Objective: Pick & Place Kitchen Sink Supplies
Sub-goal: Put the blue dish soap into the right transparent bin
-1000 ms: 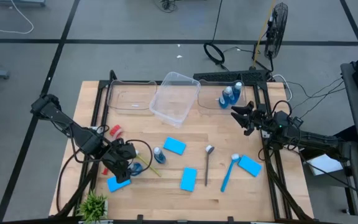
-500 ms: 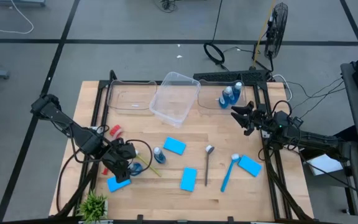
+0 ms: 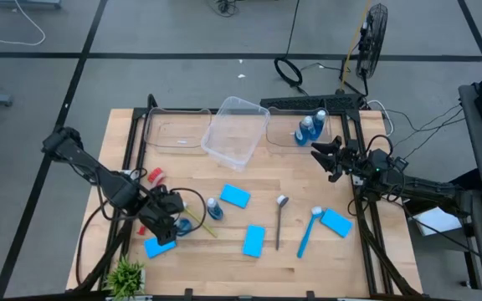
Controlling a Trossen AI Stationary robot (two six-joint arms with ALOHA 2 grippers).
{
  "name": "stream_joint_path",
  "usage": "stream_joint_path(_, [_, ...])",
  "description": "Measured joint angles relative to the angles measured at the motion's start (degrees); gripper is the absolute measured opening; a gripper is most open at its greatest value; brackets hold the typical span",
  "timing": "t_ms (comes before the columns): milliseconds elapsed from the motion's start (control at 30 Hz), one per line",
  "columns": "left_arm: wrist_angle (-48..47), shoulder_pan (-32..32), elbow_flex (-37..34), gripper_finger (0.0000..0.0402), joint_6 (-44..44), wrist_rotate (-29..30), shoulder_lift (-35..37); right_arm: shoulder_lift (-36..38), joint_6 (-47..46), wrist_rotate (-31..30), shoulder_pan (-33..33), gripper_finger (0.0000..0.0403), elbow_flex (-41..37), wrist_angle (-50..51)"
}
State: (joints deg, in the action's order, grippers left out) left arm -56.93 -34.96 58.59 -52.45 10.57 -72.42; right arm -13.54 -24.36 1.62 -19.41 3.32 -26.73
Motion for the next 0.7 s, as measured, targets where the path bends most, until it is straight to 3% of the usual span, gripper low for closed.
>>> stream_joint_path(467, [0.0, 0.0, 0.0, 0.0363, 0.2, -0.5, -3.5, 0.0, 0.1, 0.0, 0.0, 0.0178, 0.0, 0.0])
stream_joint_path(567, [0.0, 0.0, 0.0, 0.0344, 0.0, -0.7, -3.5, 0.0, 0.2, 0.0, 0.0, 0.0178, 0.0, 0.0])
stream_joint_path(700, [0.0, 0.0, 0.0, 0.0289, 0.7, -1.1, -3.5, 0.0, 0.1, 0.0, 0.0, 0.0178, 0.0, 0.0])
